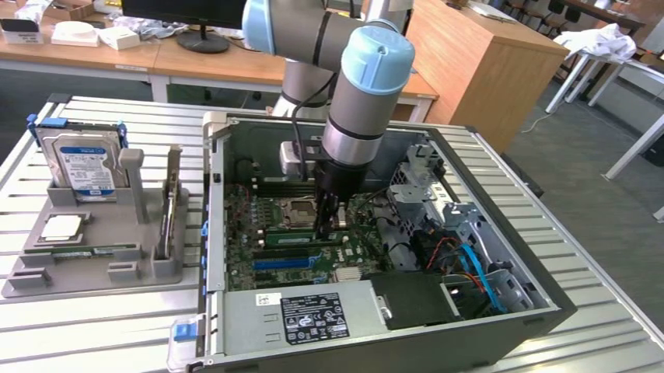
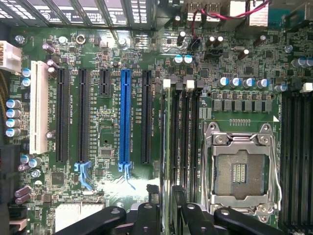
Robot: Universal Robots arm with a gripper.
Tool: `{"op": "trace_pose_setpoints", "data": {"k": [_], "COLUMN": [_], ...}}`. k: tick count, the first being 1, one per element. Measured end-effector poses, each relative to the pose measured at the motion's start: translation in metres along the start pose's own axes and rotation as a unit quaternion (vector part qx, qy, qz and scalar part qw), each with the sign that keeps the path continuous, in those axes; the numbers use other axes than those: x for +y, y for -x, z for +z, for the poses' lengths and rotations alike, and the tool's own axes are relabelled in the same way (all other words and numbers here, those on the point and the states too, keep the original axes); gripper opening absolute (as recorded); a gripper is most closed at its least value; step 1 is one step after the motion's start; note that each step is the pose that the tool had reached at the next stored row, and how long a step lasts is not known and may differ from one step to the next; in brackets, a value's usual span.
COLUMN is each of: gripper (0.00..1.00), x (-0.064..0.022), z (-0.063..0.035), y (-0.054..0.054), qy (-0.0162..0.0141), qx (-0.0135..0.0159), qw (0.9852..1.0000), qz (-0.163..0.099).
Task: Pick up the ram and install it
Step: 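Pick up the ram and move it above insertion slot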
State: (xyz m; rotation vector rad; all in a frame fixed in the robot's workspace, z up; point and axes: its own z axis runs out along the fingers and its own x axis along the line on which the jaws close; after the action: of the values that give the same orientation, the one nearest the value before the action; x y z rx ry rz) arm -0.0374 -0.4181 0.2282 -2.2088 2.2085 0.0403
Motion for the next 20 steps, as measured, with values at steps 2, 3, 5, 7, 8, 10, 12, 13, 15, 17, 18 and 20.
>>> {"op": "trace_pose_setpoints", "data": {"k": [2,3,5,7,8,10,12,13,15,17,18,20], "gripper": [0.25,0.25,0.25,0.25,0.25,0.25,0.25,0.25,0.25,0.25,0.25,0.25], "x": [0.0000,0.0000,0.0000,0.0001,0.0001,0.0001,0.0001,0.0001,0.0002,0.0002,0.0002,0.0002], "z": [-0.0027,-0.0043,-0.0075,-0.0109,-0.0125,-0.0158,-0.0197,-0.0219,-0.0268,-0.0322,-0.0350,-0.0406], "y": [0.000,0.000,0.000,0.000,0.000,0.000,0.001,0.001,0.001,0.001,0.001,0.001], "qy": [0.0001,0.0001,0.0003,0.0005,0.0006,0.0007,0.0006,0.0006,0.0008,0.0010,0.0011,0.0012], "qx": [0.0000,0.0000,0.0000,0.0000,0.0000,0.0000,0.0000,0.0000,0.0000,0.0000,0.0000,0.0000], "qw": [1.0000,1.0000,1.0000,1.0000,1.0000,1.0000,1.0000,1.0000,1.0000,1.0000,1.0000,1.0000], "qz": [0.000,0.000,0.000,0.000,0.000,0.000,0.000,0.000,0.000,0.000,0.000,0.000]}}
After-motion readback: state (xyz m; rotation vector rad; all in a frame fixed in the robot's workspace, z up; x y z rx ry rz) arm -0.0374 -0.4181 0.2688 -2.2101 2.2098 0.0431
